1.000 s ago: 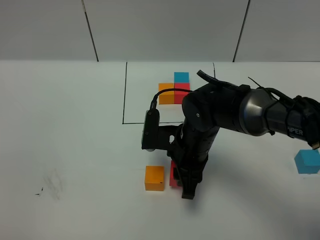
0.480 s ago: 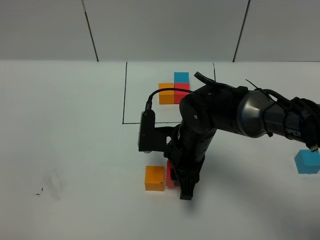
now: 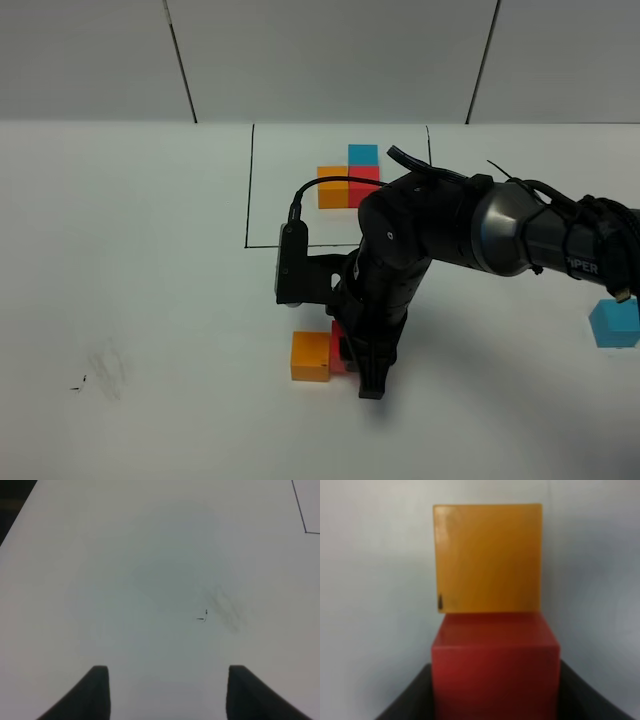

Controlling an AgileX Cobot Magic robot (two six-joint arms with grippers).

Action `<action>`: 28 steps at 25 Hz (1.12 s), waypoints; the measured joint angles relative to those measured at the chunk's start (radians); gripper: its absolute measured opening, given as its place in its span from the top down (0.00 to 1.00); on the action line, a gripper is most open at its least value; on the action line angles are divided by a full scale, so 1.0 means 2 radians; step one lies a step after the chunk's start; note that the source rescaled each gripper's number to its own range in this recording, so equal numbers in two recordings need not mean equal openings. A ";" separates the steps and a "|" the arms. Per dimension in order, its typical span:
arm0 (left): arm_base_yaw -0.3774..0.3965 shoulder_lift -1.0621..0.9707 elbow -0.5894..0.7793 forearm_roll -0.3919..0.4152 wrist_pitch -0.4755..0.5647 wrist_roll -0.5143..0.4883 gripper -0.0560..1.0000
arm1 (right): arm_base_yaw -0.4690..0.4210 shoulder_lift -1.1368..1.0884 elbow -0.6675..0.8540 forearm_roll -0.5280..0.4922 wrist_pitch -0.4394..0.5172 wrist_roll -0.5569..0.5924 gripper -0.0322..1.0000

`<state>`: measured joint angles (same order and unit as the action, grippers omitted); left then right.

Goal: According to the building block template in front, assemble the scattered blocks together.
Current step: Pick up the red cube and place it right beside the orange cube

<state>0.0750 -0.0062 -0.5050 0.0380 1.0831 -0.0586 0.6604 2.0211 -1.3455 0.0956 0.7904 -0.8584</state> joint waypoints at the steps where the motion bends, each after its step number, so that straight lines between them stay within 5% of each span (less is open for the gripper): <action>1: 0.000 0.000 0.000 0.000 0.000 0.000 0.78 | 0.000 0.002 0.000 0.000 0.000 0.000 0.68; 28: 0.000 0.000 0.000 0.000 0.000 0.000 0.78 | 0.000 0.034 -0.003 0.000 -0.012 -0.025 0.68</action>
<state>0.0750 -0.0062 -0.5050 0.0380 1.0831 -0.0586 0.6604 2.0881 -1.3506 0.0965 0.7656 -0.9081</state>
